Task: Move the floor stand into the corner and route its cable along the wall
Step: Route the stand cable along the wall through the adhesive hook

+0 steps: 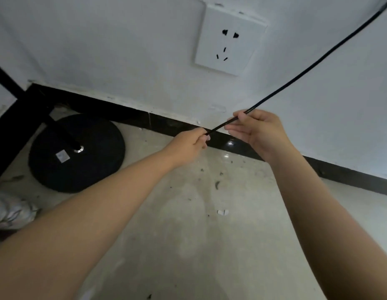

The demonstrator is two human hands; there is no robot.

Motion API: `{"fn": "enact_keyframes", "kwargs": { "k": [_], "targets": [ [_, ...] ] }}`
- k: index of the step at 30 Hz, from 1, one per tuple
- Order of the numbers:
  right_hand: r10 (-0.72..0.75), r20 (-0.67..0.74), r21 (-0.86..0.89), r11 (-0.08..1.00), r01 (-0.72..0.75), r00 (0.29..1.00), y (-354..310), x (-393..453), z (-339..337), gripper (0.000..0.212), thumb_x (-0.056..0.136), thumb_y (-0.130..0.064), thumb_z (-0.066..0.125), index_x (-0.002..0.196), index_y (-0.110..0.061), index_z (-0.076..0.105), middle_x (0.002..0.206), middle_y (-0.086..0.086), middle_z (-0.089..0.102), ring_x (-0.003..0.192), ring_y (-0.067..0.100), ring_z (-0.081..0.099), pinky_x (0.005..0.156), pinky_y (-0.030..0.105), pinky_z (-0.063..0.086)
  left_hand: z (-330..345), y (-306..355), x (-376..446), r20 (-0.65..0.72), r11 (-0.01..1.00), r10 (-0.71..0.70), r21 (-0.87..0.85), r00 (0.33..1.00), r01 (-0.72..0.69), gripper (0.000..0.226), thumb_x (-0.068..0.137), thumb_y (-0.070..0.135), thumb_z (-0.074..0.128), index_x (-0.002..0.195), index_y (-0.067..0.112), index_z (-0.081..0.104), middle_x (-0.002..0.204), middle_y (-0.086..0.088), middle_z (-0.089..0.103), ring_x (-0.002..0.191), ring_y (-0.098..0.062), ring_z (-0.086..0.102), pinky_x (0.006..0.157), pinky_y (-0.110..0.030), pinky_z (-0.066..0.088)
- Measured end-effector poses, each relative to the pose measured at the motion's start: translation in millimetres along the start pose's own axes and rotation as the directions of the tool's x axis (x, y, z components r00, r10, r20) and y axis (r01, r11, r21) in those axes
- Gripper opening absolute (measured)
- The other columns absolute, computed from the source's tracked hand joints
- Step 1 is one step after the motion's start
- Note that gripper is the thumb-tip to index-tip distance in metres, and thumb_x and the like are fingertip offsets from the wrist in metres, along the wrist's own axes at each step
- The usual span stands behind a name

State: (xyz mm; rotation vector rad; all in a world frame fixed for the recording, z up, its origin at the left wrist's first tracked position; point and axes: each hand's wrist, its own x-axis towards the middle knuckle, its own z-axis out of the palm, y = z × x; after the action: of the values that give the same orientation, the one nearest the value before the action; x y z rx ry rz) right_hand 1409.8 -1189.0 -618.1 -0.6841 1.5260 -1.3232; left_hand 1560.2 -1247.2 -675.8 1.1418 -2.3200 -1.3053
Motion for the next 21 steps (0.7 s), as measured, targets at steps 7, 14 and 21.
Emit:
{"fn": "enact_keyframes", "kwargs": {
  "k": [7, 14, 21],
  "targets": [
    [-0.065, -0.172, -0.072, 0.996, 0.053, 0.983, 0.4, 7.2, 8.6, 0.019, 0.088, -0.006, 0.052, 0.070, -0.008, 0.058, 0.056, 0.006, 0.067, 0.054, 0.009, 0.069, 0.056, 0.015, 0.058, -22.0, -29.0, -9.8, 0.005, 0.992, -0.052, 0.113, 0.999, 0.051, 0.022, 0.097, 0.009, 0.045, 0.085, -0.002, 0.060, 0.062, -0.001, 0.051, 0.069, -0.019, 0.048, 0.054, -0.023, 0.031],
    [-0.156, -0.326, -0.145, 0.983, 0.113, 0.932, -0.3, 24.2, 17.4, 0.023, 0.083, -0.004, 0.057, 0.061, -0.010, 0.058, 0.060, 0.007, 0.058, 0.047, 0.005, 0.064, 0.057, 0.015, 0.058, -37.1, -15.0, -2.1, -0.323, 0.944, 0.101, 0.330, 0.941, 0.013, 0.026, 0.096, 0.012, 0.048, 0.086, -0.003, 0.067, 0.081, -0.024, 0.066, 0.077, -0.034, 0.057, 0.061, -0.031, 0.039],
    [-0.208, -0.388, -0.323, 0.943, 0.079, 0.898, 15.9, 37.6, 22.8, 0.024, 0.082, -0.006, 0.056, 0.060, -0.016, 0.053, 0.058, 0.001, 0.058, 0.040, 0.000, 0.061, 0.060, 0.021, 0.058, -23.9, -0.9, 16.4, -0.273, 0.902, 0.027, 0.421, 0.962, 0.094, 0.020, 0.094, 0.005, 0.047, 0.094, 0.001, 0.067, 0.096, -0.019, 0.067, 0.089, -0.034, 0.060, 0.062, -0.029, 0.038]
  ]
}}
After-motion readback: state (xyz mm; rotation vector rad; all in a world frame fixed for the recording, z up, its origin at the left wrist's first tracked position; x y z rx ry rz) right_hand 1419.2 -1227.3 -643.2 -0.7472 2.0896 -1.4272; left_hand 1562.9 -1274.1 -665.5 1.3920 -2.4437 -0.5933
